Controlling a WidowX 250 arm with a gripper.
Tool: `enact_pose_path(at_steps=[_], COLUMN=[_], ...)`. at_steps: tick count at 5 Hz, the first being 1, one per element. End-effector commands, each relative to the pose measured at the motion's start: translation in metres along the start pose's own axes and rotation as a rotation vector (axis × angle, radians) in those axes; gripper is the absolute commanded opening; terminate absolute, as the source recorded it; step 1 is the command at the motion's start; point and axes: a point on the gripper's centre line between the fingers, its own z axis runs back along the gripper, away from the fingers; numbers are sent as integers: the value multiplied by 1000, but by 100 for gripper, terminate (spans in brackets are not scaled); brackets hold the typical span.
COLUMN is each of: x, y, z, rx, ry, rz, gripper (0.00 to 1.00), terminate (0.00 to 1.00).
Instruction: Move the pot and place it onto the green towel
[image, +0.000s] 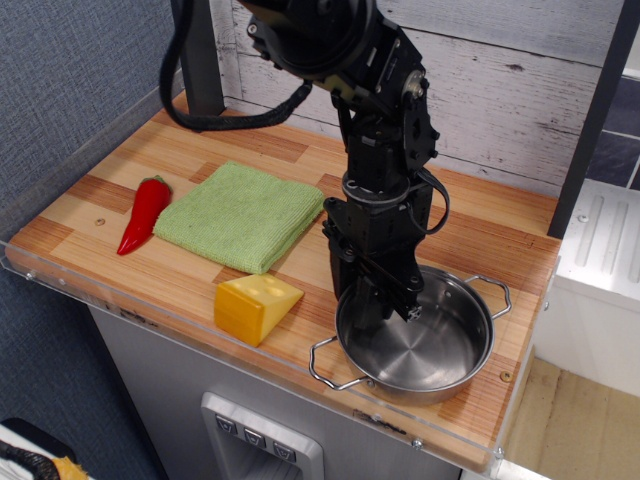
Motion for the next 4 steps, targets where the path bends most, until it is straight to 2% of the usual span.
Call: enact_pose_path(at_steps=[1,2,3,4], x=[4,1,-1,-8], y=[1,2,5,13], z=[15,34,54,74], rx=[-3,-72,-202,-208], ry=[-1,-84,-195,-212], rz=[-1,56,146,236], gripper=[0,0,0,0], terminate=[0,0,0,0])
